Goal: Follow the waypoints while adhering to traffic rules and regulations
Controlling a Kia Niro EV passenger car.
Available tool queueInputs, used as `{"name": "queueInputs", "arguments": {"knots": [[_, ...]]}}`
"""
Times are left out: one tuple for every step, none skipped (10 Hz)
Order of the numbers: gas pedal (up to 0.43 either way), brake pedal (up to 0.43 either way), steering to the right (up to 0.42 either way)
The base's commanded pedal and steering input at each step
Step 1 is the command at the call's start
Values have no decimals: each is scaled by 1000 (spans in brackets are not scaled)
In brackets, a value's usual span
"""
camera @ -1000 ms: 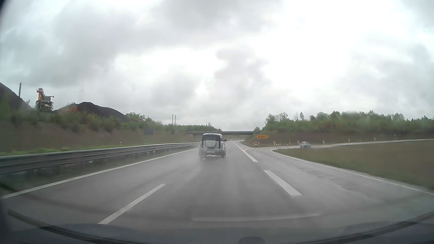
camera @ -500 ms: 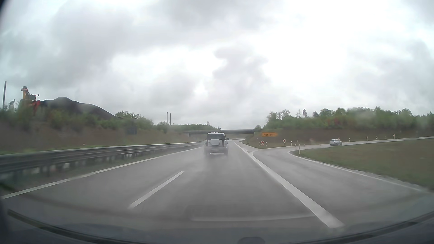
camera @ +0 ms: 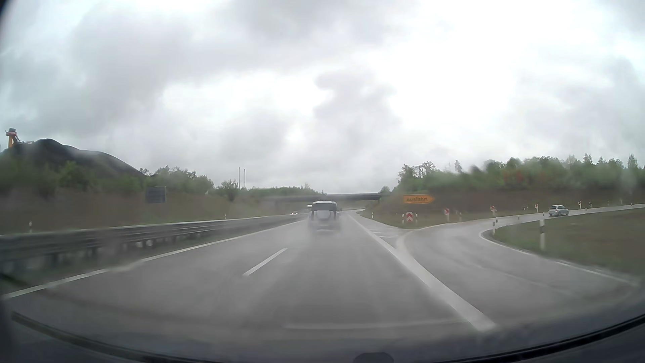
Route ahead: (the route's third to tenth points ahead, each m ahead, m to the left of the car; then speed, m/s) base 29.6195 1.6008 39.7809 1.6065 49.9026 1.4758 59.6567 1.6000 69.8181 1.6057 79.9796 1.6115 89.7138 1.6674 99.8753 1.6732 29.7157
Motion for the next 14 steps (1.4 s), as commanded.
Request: {"name": "queueInputs", "arguments": {"knots": [[287,0,-2],[287,0,-3],[287,0,-3],[287,0,-3],[287,0,-3],[287,0,-3],[287,0,-2],[287,0,-2],[287,0,-2],[287,0,-2],[287,0,-2],[287,0,-1],[287,0,-1],[287,0,-1]]}}
